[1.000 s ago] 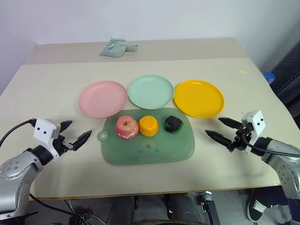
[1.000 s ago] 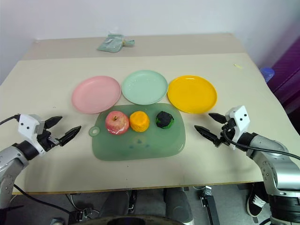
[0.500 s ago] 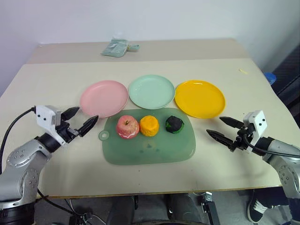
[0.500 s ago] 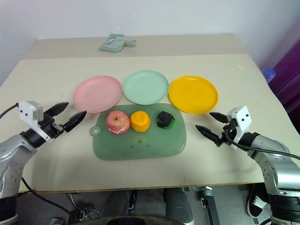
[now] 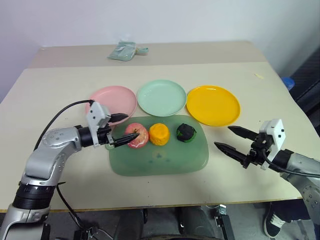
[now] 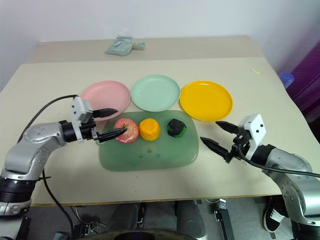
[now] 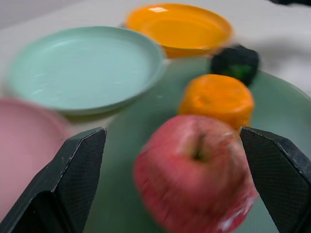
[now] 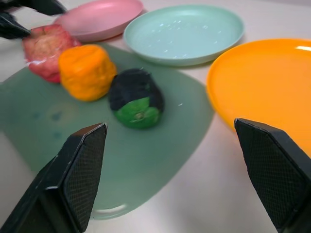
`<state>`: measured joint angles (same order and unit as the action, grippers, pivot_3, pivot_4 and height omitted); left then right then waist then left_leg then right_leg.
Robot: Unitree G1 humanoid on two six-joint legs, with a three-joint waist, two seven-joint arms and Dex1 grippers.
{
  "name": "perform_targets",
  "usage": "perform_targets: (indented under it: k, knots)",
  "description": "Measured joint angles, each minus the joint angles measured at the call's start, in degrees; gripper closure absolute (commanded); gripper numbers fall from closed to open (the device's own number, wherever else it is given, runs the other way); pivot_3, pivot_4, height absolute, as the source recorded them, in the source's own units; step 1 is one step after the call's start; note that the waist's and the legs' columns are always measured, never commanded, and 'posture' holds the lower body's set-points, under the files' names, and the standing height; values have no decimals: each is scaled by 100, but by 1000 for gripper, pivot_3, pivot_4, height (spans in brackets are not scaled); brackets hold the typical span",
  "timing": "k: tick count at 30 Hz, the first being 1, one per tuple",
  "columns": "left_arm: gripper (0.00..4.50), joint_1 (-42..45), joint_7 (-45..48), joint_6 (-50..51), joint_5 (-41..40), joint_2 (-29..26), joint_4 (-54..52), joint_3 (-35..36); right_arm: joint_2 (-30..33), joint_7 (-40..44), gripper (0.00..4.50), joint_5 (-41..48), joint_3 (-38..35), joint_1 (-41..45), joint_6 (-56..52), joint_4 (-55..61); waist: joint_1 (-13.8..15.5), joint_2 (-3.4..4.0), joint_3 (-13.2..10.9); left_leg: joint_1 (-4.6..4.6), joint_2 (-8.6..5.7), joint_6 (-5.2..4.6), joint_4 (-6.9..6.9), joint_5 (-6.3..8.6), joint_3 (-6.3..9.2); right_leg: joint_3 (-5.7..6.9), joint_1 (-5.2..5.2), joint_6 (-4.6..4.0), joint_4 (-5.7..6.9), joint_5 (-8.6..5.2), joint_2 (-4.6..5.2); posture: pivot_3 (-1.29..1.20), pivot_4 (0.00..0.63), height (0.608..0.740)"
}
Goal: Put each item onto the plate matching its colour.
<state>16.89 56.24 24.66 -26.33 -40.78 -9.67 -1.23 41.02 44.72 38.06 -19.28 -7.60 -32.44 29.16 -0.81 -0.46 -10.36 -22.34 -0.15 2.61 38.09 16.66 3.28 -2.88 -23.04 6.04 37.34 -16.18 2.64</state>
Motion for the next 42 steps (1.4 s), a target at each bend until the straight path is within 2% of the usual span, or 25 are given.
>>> perform_targets:
  k: [5, 6, 9, 10, 13, 16, 18, 21, 24, 27, 28, 30, 34, 38, 42]
  knots:
    - [0, 171, 219, -1, 204, 18, 247, -269, -42, -181, 225, 55, 112, -102, -111, 334, 3, -1, 0, -1, 1, 0, 1, 0, 2, 0, -1, 0, 2, 0, -1, 0, 150, 740]
    - [549, 207, 222, -5, 265, 18, 302, -290, -69, -223, 0, 67, 122, -101, -123, 375, 6, 0, 0, 0, 1, 0, 1, 0, 1, 0, 0, 0, 2, 0, 0, 0, 150, 740]
    - [1646, 291, 222, -47, 331, 60, 427, -294, -116, -342, 0, 129, 171, -94, -199, 494, 21, -1, 1, 0, 1, 0, 2, 0, 4, 1, 3, 0, 2, 0, 1, 0, 150, 740]
    - [1728, 295, 220, -48, 323, 103, 462, -260, -119, -372, 0, 153, 206, -97, -220, 511, 18, -1, 1, 0, 1, 0, 2, 0, 4, 1, 3, 0, 2, 0, 1, 0, 150, 740]
    - [1728, 291, 168, -22, 234, 207, 548, -127, -123, -417, 0, 169, 218, -100, -237, 562, 14, -1, 1, 0, 2, 0, 3, 0, 5, 1, 2, 0, 2, 0, 0, 0, 150, 740]
    - [1728, 321, -177, 97, -200, 493, 864, 609, -122, -455, 0, 193, 220, -61, -276, 562, 9, -5, -2, -1, 4, 0, 4, 0, 7, 2, -1, 0, 6, 0, 0, 0, 150, 740]
    - [1728, 610, -681, 16, -203, 573, 1212, 1054, -123, -478, 0, 234, 231, 21, -320, 559, 10, -5, -2, -1, 3, 0, 6, 0, 8, 2, -3, 0, 10, 0, 0, 0, 150, 740]
    - [1728, 1326, -1640, -301, 358, 593, 2009, 1238, -125, -513, 0, 320, 377, 324, -365, 561, 35, -6, -1, -1, -5, 0, 11, 0, 10, 5, 0, 2, 12, 1, 3, 0, 150, 740]
    - [1728, 1763, -2156, -568, 952, 607, 2948, 1106, -157, -563, 0, 329, 564, 582, -393, 558, 18, -7, -1, -4, -8, 0, 9, 0, 8, 4, -3, 2, 10, 0, 4, 0, 150, 740]
    - [213, 2015, -2268, -812, 1242, 800, 3793, 942, -242, -734, 0, 391, 842, 1010, -563, 559, 12, -9, -2, -7, -8, 0, 10, -1, 8, 5, -7, 2, 12, 0, 2, 0, 150, 740]
    - [55, 2076, -2280, -929, 1335, 883, 4018, 869, -321, -857, 0, 455, 970, 1268, -689, 572, 6, -10, -3, -7, -7, 1, 10, -1, 8, 5, -10, 2, 15, 0, 2, 0, 150, 740]
    - [55, 2182, -2290, -1151, 1446, 931, 4215, 827, -408, -1111, 0, 527, 1208, 1681, -930, 648, 2, -12, -4, -12, -6, 2, 9, -1, 10, 5, -18, 2, 19, 0, 2, 0, 150, 740]
    - [55, 2041, -2170, -1567, 1387, 880, 4070, 984, -589, -1625, 0, 7, 2236, 2470, -1247, 717, -28, -11, -4, -15, -3, 3, 6, -2, 6, 2, -30, 1, 23, 0, 3, 0, 150, 740]
    - [55, 1257, -1874, -1792, 1096, 591, 3274, 1402, -978, -1934, 0, -591, 3114, 2885, -1425, 425, -37, -12, -3, -18, 3, 4, 2, -3, 2, -2, -40, 0, 25, 0, 7, 0, 150, 740]
    - [55, -486, -833, -1420, 343, -64, 1228, 1746, -1359, -2191, 0, -1093, 3629, 3169, -1625, -258, -27, -12, -3, -19, 7, 5, 1, -3, -3, -5, -39, 0, 23, 0, 28, 0, 150, 740]
